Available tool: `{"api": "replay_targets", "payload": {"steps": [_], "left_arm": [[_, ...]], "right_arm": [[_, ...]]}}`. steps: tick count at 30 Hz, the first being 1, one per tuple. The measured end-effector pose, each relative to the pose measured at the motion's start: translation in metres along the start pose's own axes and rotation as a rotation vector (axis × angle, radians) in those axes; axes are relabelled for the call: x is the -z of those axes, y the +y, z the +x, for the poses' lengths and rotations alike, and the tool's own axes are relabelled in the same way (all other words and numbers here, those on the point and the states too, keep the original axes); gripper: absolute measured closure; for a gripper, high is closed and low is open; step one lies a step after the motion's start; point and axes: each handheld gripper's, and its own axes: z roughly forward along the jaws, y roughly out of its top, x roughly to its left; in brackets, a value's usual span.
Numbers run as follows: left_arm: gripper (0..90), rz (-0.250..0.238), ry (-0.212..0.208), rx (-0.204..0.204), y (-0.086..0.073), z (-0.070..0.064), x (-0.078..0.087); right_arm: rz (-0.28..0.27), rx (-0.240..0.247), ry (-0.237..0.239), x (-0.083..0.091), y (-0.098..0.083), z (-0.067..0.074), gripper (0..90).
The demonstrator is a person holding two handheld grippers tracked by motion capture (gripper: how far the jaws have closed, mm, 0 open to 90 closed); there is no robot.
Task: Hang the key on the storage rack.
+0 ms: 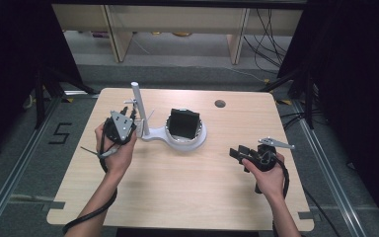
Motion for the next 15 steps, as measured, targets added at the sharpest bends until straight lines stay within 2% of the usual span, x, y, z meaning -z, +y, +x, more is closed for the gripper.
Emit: {"api": "replay_targets", "payload": {"steps": [1, 2, 5, 6, 8, 10, 11, 14, 15], "left_arm": [[68.7, 0.000, -0.001, 0.009, 0.000, 0.001, 0.001], [68.1, 0.001, -0.008, 0.016, 0.000, 0.002, 0.002], [65.4, 0.010, -0.043, 0.072, -0.003, 0.006, 0.005], [63.8, 0.013, -0.058, 0.093, -0.005, 0.007, 0.006], [60.8, 0.013, -0.087, 0.116, -0.009, 0.011, 0.010], [56.5, 0.018, -0.132, 0.148, -0.015, 0.017, 0.014], [54.3, 0.024, -0.156, 0.156, -0.019, 0.020, 0.016], [49.6, 0.044, -0.176, 0.178, -0.034, 0.029, 0.026], [47.7, 0.048, -0.184, 0.193, -0.041, 0.031, 0.029]], "right_arm": [[0.000, 0.002, -0.002, 0.000, 0.000, 0.000, 49.1], [0.005, -0.040, 0.010, 0.000, -0.001, 0.002, 49.1], [0.003, -0.035, 0.003, 0.000, -0.001, 0.001, 49.0], [-0.005, -0.001, 0.000, 0.001, -0.001, -0.002, 49.0], [-0.006, -0.012, -0.002, 0.001, -0.001, -0.001, 49.0], [-0.005, -0.020, -0.001, 0.002, -0.001, -0.002, 48.9], [-0.008, -0.008, 0.003, 0.002, -0.001, -0.003, 48.9], [-0.009, -0.005, -0.002, 0.001, -0.003, -0.005, 48.7], [0.006, -0.042, -0.001, 0.002, -0.003, -0.003, 48.7]]}}
